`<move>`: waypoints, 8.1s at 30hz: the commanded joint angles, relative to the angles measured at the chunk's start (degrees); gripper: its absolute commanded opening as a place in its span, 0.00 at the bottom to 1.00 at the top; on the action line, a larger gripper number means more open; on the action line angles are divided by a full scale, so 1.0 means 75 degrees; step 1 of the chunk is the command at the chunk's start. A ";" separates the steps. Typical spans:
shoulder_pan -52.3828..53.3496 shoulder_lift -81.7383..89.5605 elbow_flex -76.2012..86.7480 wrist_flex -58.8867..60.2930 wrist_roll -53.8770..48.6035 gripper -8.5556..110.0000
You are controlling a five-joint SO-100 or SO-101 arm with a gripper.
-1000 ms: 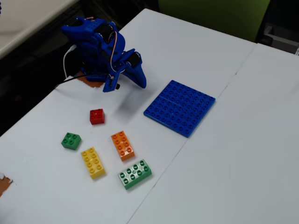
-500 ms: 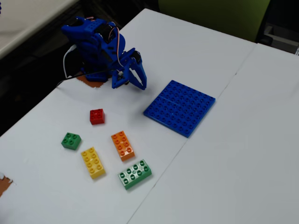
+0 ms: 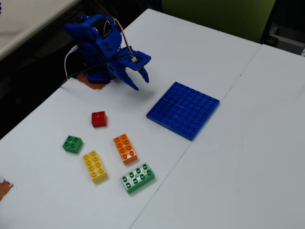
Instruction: Pick up the 2x2 green block and go up the 8x8 blue block.
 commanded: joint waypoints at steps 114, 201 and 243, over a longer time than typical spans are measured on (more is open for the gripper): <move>0.7945 -1.6980 -1.3359 0.0656 -0.2437 0.24; -0.1512 -1.4930 -1.6512 0.3914 -0.0867 0.09; -0.0984 -1.6078 -1.6687 0.3527 -0.0961 0.09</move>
